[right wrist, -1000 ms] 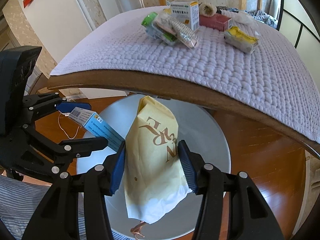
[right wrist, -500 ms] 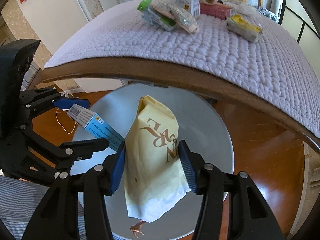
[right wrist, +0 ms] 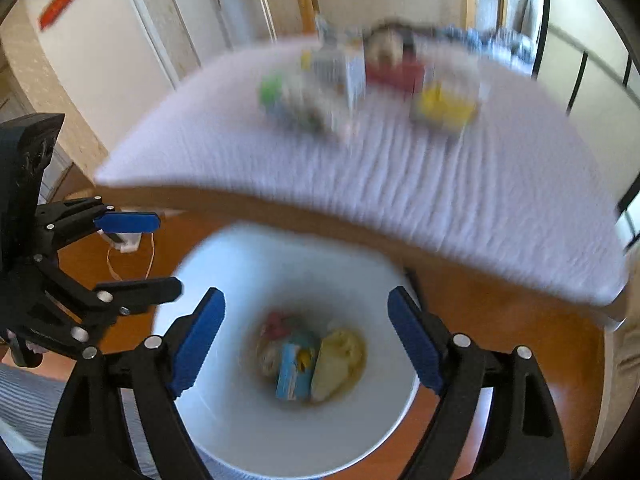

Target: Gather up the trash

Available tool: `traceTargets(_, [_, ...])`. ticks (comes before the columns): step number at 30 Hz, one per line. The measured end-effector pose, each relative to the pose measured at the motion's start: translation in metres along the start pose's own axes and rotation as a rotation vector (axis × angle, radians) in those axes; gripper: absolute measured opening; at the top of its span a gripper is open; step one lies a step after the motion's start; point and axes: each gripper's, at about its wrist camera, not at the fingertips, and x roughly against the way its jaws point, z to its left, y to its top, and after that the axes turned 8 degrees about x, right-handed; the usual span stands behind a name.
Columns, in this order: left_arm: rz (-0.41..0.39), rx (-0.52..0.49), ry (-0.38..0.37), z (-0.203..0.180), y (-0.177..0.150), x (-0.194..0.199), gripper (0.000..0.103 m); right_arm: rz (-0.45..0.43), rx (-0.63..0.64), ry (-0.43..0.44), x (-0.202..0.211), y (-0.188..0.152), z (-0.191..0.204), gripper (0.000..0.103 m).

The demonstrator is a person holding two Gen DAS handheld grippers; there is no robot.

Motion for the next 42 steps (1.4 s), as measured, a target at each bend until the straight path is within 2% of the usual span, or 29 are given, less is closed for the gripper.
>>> traceTargets(1, [-0.062, 0.007, 0.010, 0.003, 0.012, 0.013, 0.098, -0.032, 0.006, -0.031, 0.007, 0.008, -0.003, 0.097])
traceTargets(2, [-0.116, 0.016, 0.031, 0.008, 0.023, 0.023, 0.101, -0.062, 0.008, -0.068, 0.013, 0.016, -0.008, 0.099])
traceTargets(4, [-0.230, 0.055, 0.099, 0.023, 0.045, 0.040, 0.102, -0.112, 0.001, -0.153, 0.017, 0.033, -0.031, 0.099])
traceTargets(6, [-0.274, 0.111, 0.163, 0.045, 0.067, 0.042, 0.102, -0.132, -0.034, -0.230, 0.011, 0.048, -0.062, 0.098])
traceTargets(8, [-0.293, 0.177, 0.214, 0.073, 0.087, 0.037, 0.102, -0.134, -0.073, -0.269, 0.001, 0.057, -0.095, 0.098])
traceTargets(11, [-0.281, 0.240, 0.331, 0.107, 0.112, 0.012, 0.102, -0.100, -0.154, -0.323, -0.022, 0.070, -0.147, 0.098])
traceTargets(14, [-0.246, 0.303, 0.387, 0.142, 0.127, -0.012, 0.102, -0.083, -0.229, -0.361, -0.040, 0.077, -0.190, 0.099])
traceTargets(20, [-0.215, 0.438, 0.440, 0.195, 0.151, -0.045, 0.102, -0.032, -0.289, -0.424, -0.082, 0.089, -0.243, 0.099])
traceTargets(24, [-0.208, 0.488, 0.480, 0.218, 0.157, -0.054, 0.102, 0.018, -0.311, -0.452, -0.104, 0.092, -0.272, 0.098])
traceTargets(27, [-0.205, 0.505, 0.502, 0.227, 0.157, -0.057, 0.102, 0.047, -0.331, -0.463, -0.111, 0.086, -0.285, 0.098])
traceTargets(31, [-0.187, 0.498, 0.531, 0.229, 0.151, -0.058, 0.102, 0.053, -0.375, -0.421, -0.112, 0.080, -0.295, 0.099])
traceTargets(42, [-0.180, 0.518, 0.561, 0.227, 0.146, -0.056, 0.102, 0.052, -0.361, -0.408, -0.105, 0.071, -0.287, 0.099])
